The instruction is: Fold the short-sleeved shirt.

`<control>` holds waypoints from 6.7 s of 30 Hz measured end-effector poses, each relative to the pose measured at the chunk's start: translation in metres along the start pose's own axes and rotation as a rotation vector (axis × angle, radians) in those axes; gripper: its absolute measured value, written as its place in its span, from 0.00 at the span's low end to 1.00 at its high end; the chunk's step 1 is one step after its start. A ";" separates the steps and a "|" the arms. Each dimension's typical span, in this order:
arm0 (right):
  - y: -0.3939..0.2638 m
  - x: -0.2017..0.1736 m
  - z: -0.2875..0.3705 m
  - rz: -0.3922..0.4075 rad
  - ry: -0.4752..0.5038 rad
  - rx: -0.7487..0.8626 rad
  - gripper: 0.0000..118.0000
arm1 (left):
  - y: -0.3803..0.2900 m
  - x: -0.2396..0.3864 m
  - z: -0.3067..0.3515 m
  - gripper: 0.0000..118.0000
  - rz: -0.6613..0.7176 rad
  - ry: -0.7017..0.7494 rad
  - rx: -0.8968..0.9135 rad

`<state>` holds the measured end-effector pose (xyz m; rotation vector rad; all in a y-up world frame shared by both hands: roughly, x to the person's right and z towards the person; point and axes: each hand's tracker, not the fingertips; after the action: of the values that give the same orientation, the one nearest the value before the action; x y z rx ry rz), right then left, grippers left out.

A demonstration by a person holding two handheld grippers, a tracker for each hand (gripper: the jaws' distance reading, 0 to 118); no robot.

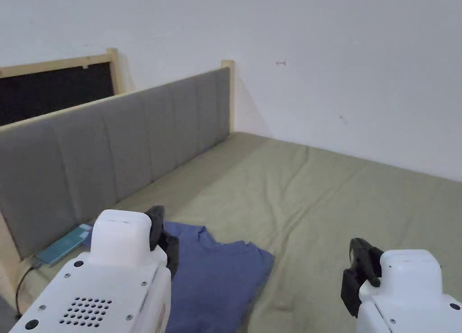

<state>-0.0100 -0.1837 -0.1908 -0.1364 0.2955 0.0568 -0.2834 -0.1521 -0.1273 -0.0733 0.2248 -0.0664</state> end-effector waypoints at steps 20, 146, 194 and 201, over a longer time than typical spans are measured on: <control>-0.024 -0.028 -0.039 0.002 0.107 -0.130 0.00 | -0.119 -0.016 -0.150 0.00 0.117 -0.093 -0.567; -0.155 0.238 0.037 -0.401 -0.447 -0.568 0.00 | -0.189 0.353 -0.343 0.53 -0.279 -0.614 -0.969; 0.104 0.458 -0.047 -0.417 -0.492 -0.481 0.01 | 0.091 0.252 -0.296 0.06 -0.209 -0.511 -0.469; 0.219 0.488 -0.042 -0.436 -0.566 -0.345 0.01 | 0.213 0.248 -0.338 0.06 -0.206 -0.390 -0.286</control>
<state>0.4270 0.0444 -0.4018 -0.5134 -0.3164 -0.2855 -0.1058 0.0191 -0.5275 -0.3907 -0.1661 -0.2228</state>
